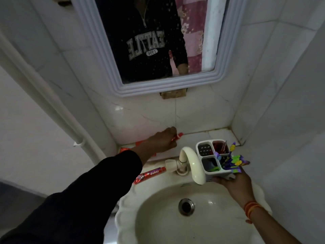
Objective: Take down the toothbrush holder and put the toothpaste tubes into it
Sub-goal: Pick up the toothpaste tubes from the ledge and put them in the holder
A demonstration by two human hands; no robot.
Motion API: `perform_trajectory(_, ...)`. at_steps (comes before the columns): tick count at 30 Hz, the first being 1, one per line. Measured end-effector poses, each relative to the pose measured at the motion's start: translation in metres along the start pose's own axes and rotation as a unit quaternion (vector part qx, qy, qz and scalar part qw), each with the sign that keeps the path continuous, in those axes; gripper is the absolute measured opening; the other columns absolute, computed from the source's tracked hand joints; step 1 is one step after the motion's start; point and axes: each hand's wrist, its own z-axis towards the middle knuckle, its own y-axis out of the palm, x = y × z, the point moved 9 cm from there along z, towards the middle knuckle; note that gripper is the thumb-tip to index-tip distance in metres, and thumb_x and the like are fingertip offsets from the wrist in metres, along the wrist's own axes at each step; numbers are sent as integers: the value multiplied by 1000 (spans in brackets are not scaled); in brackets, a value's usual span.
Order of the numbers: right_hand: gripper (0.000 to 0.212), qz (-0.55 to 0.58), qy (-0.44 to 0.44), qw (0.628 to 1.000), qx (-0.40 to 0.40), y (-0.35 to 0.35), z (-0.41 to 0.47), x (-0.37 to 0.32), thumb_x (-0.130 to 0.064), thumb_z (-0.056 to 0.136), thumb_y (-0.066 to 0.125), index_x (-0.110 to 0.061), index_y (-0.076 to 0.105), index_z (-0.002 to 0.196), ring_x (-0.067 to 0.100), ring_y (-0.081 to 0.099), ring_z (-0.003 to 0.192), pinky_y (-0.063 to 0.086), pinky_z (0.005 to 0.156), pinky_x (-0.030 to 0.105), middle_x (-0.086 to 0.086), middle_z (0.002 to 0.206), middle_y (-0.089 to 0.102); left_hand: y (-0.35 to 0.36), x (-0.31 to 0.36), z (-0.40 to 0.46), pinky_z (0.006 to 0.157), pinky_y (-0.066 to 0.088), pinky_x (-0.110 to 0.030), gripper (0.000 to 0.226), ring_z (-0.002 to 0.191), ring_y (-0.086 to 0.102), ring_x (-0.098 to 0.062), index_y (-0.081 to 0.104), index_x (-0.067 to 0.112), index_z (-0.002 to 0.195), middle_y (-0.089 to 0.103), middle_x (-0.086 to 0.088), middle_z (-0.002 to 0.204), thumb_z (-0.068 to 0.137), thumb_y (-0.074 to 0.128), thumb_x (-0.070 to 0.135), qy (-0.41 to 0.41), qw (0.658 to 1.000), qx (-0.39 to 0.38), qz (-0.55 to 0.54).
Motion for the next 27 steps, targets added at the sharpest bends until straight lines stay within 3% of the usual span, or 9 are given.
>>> perform_trajectory(3, 65, 18, 9, 1000, 1, 0, -3, -2, -3, 53, 95, -14, 66, 109, 16, 66, 96, 48, 91, 33, -10, 96, 70, -31, 32, -4, 76, 55, -37, 36, 84, 69, -28, 54, 18, 126, 72, -8, 100, 96, 60, 38, 51, 998, 27, -23)
perform_trajectory(7, 66, 29, 16, 999, -9, 0, -6, -3, -6, 54, 95, -19, 64, 111, 11, 65, 95, 51, 91, 34, -12, 99, 70, -67, 100, -12, 69, 57, -28, 41, 68, 71, -11, 71, 29, 122, 76, 7, 98, 86, 71, 48, 122, 991, -39, 32)
perform_trajectory(12, 66, 56, 17, 998, -17, -2, -6, -7, 1, 59, 92, -17, 61, 114, 18, 63, 103, 50, 95, 36, 2, 106, 69, -54, 162, -12, 69, 53, -18, 34, 78, 75, -11, 72, 23, 123, 78, 4, 96, 89, 71, 27, 75, 960, -187, 196)
perform_trajectory(15, 67, 56, 11, 998, -18, -3, -6, -5, 3, 59, 91, -11, 62, 118, 21, 62, 107, 48, 93, 33, 3, 107, 68, -40, 181, -9, 80, 60, -28, 27, 80, 74, -10, 79, 13, 103, 80, 1, 86, 81, 80, 28, 47, 950, -180, 250)
perform_trajectory(17, 67, 58, 15, 998, -19, -2, -5, -3, 4, 60, 90, -10, 61, 118, 21, 63, 107, 46, 92, 30, 3, 108, 68, -30, 186, -9, 82, 61, -32, 28, 85, 73, -12, 79, 13, 101, 80, 1, 88, 80, 80, 32, 41, 951, -168, 255)
perform_trajectory(19, 65, 57, 15, 998, -23, -1, -5, -3, 3, 61, 90, -16, 60, 115, 20, 62, 106, 44, 90, 28, 2, 107, 68, -24, 186, -13, 81, 59, -29, 31, 91, 72, -16, 78, 13, 103, 79, 2, 94, 82, 76, 36, 37, 958, -173, 224)
perform_trajectory(22, 64, 46, 14, 998, -27, -1, -3, 0, -1, 60, 92, -20, 61, 113, 19, 64, 104, 45, 88, 27, -1, 104, 69, -39, 175, -18, 78, 56, -28, 31, 90, 74, -17, 77, 11, 104, 80, -1, 94, 88, 71, 37, -12, 984, -166, 63)
perform_trajectory(24, 64, 36, 14, 999, -32, -1, -3, 2, -4, 60, 92, -16, 64, 115, 17, 64, 105, 45, 86, 25, -3, 106, 69, -60, 164, -21, 85, 58, -26, 24, 87, 75, -13, 79, 12, 106, 80, -1, 97, 90, 70, 28, -21, 992, -123, -33)
perform_trajectory(27, 65, 26, 5, 999, -37, -1, -2, 2, -8, 59, 93, -14, 66, 117, 13, 63, 104, 44, 77, 14, -4, 106, 70, -87, 126, -29, 76, 57, -14, 17, 74, 72, -4, 78, 12, 105, 78, 3, 91, 92, 69, 17, -60, 987, -10, -146)
